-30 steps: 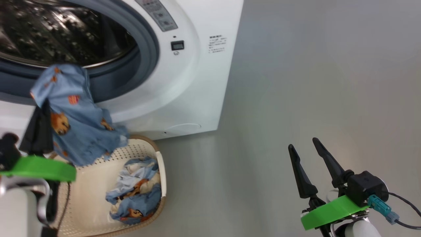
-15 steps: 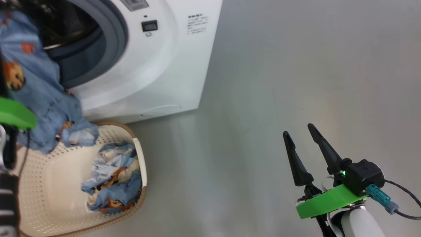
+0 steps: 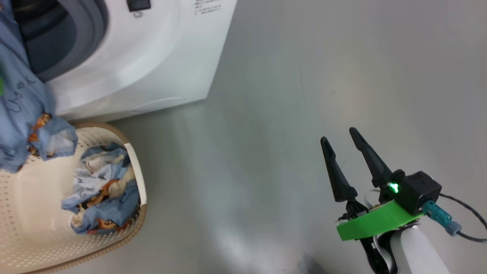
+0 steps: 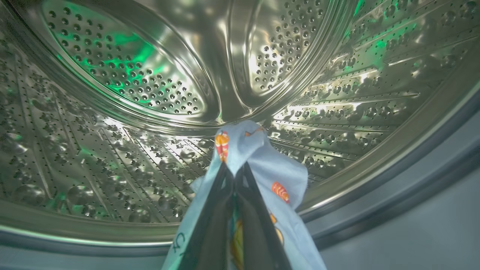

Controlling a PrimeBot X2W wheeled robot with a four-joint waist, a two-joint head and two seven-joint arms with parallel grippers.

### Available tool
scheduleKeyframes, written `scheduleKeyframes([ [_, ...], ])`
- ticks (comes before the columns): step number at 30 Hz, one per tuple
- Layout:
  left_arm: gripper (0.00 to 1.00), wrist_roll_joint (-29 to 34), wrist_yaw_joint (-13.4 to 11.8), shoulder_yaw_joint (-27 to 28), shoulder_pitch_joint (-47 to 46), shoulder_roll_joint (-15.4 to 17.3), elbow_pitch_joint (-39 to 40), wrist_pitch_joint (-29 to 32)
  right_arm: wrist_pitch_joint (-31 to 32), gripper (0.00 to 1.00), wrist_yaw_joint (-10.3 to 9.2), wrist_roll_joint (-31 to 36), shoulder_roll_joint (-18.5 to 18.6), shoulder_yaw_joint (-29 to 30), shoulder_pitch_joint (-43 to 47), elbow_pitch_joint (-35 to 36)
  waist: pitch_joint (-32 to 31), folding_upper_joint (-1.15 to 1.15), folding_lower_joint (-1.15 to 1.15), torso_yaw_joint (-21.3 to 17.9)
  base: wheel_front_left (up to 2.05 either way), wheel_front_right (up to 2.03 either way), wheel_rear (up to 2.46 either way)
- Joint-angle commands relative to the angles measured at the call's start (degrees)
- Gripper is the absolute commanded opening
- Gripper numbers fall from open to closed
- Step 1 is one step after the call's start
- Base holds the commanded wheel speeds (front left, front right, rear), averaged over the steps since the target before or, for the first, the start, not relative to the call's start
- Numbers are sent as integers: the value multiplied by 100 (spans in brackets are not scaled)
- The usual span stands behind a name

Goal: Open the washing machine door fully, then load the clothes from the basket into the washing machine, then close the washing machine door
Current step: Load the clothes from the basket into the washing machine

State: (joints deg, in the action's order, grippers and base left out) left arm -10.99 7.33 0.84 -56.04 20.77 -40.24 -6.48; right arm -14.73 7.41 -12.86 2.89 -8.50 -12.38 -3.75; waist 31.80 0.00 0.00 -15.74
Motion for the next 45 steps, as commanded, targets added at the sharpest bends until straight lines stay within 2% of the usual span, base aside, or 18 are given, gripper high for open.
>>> scheduleKeyframes([
  [1, 0, 16, 4, 41, -279, 327, -31, 37, -27, 100, 8, -63, -2, -153, -74, 141, 249, 0, 0, -117, 0, 0, 0],
  [13, 0, 159, 12, -441, -1394, 508, -554, 40, -27, 100, 8, -262, -2, -293, -194, 153, 847, 0, 0, -178, 0, 0, 0],
  [25, 0, -82, 14, -1200, -2341, 571, -1234, 719, -27, 100, 8, -419, -2, -437, -307, 121, 1182, 0, 0, -143, 0, 0, 0],
  [30, 0, -182, 15, -1506, -2576, 641, -1299, 745, -27, 100, 8, -453, -2, -470, -330, 125, 1223, 0, 0, -127, 0, 0, 0],
  [37, 0, 148, -39, -1824, -2979, 876, -1108, -570, -27, 100, 8, -557, -2, -562, -354, 93, 1301, 0, 0, -193, 0, 0, 0],
  [42, 0, 308, -122, -1912, -3019, 955, -930, -828, -27, 100, 8, -572, -2, -576, -352, 84, 1301, 0, 0, -229, 0, 0, 0],
  [45, 0, 369, -179, -1897, -2948, 996, -466, -847, -27, 100, 8, -580, -2, -577, -362, 79, 1304, 0, 0, -233, 0, 0, 0],
])
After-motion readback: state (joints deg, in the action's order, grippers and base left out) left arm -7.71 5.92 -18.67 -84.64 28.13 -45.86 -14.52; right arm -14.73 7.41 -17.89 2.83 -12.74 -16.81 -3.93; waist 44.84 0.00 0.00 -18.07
